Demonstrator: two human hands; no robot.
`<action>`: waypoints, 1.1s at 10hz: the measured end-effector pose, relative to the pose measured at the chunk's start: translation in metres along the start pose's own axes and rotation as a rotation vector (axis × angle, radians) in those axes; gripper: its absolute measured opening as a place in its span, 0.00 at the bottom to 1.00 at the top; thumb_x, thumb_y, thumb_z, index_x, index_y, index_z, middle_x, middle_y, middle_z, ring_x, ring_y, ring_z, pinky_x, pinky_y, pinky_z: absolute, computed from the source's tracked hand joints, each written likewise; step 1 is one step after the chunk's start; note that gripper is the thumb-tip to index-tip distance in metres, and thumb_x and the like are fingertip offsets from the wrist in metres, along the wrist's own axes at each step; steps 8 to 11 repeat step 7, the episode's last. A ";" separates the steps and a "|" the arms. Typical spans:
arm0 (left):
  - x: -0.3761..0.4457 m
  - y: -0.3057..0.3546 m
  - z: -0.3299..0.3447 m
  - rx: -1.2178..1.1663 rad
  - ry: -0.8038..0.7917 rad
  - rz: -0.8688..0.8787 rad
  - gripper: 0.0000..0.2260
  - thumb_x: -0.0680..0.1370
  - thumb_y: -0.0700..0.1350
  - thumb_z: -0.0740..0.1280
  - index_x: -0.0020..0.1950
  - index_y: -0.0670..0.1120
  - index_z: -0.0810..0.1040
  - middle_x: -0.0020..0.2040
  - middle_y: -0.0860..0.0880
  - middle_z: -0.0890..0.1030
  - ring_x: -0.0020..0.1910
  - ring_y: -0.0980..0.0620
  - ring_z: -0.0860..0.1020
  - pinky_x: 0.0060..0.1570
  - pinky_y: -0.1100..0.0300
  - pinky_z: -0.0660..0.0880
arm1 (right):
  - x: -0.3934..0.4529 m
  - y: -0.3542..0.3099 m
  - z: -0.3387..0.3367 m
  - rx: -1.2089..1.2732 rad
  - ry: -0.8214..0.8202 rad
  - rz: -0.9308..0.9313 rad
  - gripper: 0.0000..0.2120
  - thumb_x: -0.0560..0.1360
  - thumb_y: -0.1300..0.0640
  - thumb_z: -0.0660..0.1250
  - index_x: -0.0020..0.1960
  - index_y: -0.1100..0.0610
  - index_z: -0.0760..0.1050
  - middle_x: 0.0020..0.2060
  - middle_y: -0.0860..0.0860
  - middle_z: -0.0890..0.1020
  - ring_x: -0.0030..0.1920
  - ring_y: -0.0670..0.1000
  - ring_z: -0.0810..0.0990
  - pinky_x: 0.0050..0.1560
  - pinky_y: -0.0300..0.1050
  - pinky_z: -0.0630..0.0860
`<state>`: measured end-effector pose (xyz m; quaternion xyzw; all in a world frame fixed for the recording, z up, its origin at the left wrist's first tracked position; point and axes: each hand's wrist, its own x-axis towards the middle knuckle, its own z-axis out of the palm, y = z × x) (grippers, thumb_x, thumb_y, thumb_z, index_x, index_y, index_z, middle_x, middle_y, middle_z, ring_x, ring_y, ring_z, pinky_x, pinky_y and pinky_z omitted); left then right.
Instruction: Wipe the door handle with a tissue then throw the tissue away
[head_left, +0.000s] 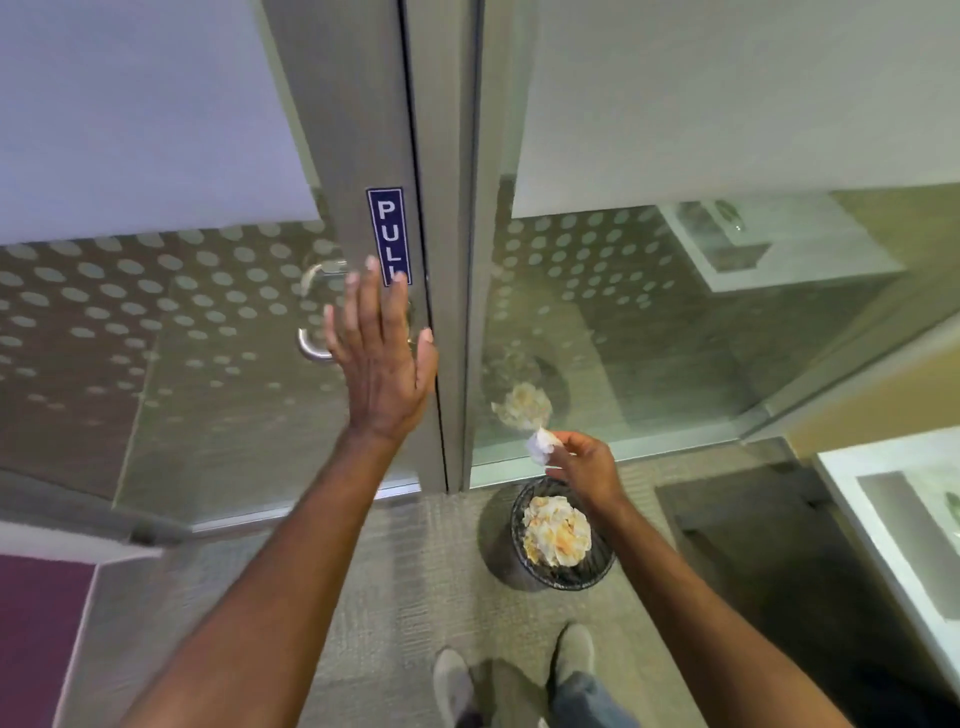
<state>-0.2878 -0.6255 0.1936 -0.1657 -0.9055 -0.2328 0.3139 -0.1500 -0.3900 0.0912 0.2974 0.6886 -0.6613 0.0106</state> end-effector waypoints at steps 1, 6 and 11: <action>-0.070 0.050 0.040 -0.082 -0.261 -0.004 0.28 0.82 0.52 0.59 0.81 0.47 0.62 0.83 0.44 0.58 0.82 0.43 0.56 0.78 0.36 0.53 | 0.008 0.033 -0.033 -0.254 0.038 -0.102 0.05 0.75 0.50 0.71 0.50 0.49 0.78 0.37 0.51 0.86 0.35 0.51 0.80 0.37 0.48 0.75; -0.221 0.166 0.164 -0.101 -0.976 -0.070 0.24 0.85 0.53 0.55 0.80 0.48 0.63 0.83 0.48 0.58 0.81 0.44 0.59 0.79 0.42 0.59 | 0.057 0.136 -0.150 -0.622 -0.047 0.077 0.05 0.71 0.60 0.71 0.44 0.51 0.79 0.41 0.56 0.85 0.39 0.52 0.82 0.42 0.42 0.76; -0.251 0.185 0.182 -0.064 -1.000 -0.112 0.25 0.85 0.52 0.59 0.81 0.48 0.61 0.84 0.48 0.54 0.82 0.45 0.55 0.80 0.45 0.52 | 0.063 0.171 -0.167 -0.576 -0.055 0.092 0.04 0.74 0.60 0.70 0.48 0.54 0.79 0.44 0.53 0.85 0.45 0.53 0.84 0.50 0.49 0.81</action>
